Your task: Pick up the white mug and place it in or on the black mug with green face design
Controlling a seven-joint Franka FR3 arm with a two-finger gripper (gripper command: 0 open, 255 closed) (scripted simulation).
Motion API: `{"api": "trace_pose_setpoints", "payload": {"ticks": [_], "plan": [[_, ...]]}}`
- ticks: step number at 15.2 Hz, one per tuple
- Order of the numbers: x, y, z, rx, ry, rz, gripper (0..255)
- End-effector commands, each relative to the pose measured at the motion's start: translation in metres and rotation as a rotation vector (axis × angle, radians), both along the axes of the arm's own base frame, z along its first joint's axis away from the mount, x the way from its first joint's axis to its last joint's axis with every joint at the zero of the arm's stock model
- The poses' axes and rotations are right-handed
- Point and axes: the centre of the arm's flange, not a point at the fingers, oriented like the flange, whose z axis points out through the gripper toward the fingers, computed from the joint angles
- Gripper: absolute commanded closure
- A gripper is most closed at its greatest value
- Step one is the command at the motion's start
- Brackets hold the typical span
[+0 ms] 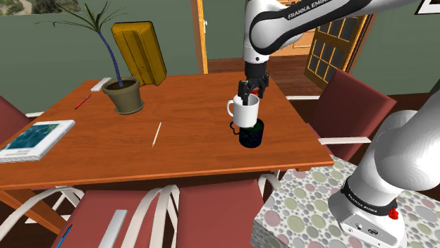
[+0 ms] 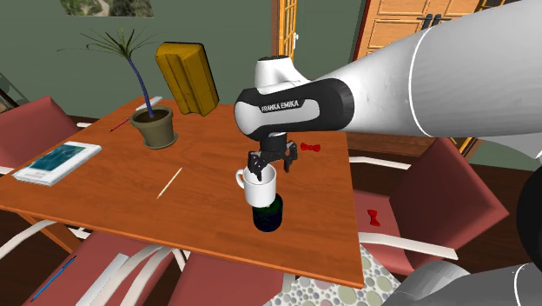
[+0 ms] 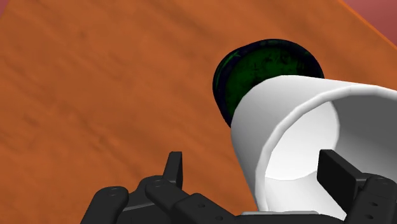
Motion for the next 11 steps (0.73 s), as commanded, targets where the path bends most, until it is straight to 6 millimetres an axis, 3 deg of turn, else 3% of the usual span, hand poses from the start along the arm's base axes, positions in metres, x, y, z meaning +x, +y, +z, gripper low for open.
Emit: {"api": "trace_pose_setpoints", "payload": {"ticks": [1,3,11], "plan": [[0.000,-0.001,0.020,0.000,0.000,0.000,0],[0.001,-0.001,0.043,0.000,0.000,0.000,0],[0.001,-0.001,0.043,0.000,0.000,0.000,0]]}}
